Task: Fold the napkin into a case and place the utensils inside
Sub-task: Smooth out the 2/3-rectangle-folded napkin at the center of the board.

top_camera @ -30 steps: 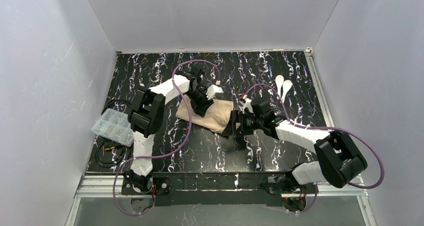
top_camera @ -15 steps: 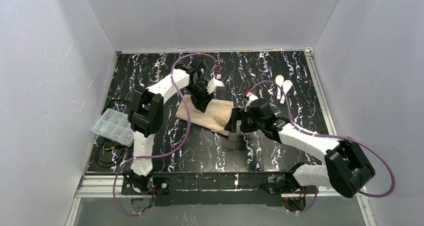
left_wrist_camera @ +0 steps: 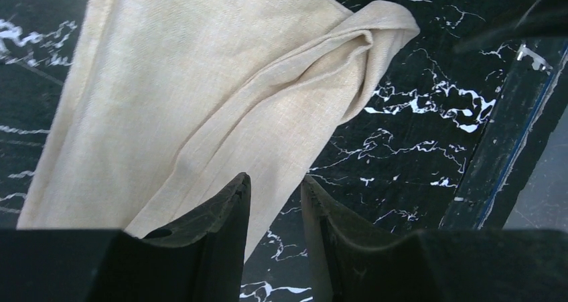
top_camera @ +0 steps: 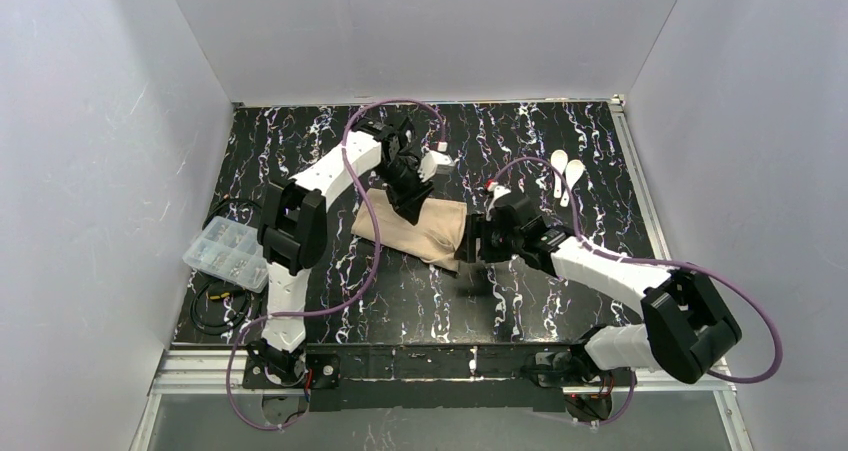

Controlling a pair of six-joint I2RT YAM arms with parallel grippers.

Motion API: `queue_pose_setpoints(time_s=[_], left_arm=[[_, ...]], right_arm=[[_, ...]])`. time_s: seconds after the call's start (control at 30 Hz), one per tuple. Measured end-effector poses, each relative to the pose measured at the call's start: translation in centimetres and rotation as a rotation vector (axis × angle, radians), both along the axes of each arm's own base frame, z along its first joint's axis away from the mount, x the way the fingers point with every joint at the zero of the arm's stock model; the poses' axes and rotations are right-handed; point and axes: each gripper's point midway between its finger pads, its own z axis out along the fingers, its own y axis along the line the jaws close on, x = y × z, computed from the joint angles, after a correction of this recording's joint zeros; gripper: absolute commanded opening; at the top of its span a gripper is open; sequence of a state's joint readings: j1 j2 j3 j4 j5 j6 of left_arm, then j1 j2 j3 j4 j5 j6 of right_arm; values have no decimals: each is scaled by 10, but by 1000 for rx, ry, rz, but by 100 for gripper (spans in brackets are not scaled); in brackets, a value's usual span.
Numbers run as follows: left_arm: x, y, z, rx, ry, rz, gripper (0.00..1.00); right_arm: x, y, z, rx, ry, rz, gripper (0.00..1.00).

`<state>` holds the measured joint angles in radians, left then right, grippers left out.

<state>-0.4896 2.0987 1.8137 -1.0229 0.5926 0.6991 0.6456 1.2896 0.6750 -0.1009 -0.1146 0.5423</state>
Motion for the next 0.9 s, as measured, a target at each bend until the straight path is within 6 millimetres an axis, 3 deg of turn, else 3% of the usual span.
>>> queue_pose_setpoints(time_s=[0.23, 0.4, 0.53, 0.77, 0.9], left_arm=[[-13, -21, -18, 0, 26, -57, 33], [-13, -27, -39, 6, 53, -64, 33], [-10, -31, -42, -1, 41, -68, 33], [-13, -38, -42, -15, 34, -85, 33], [-20, -39, -46, -12, 50, -94, 33]], right_arm=[[-24, 30, -4, 55, 3, 105, 69], [-19, 35, -1, 78, -19, 102, 62], [-16, 38, -4, 80, -19, 100, 57], [-14, 39, -12, 70, -9, 96, 65], [-12, 35, -14, 50, -12, 76, 65]])
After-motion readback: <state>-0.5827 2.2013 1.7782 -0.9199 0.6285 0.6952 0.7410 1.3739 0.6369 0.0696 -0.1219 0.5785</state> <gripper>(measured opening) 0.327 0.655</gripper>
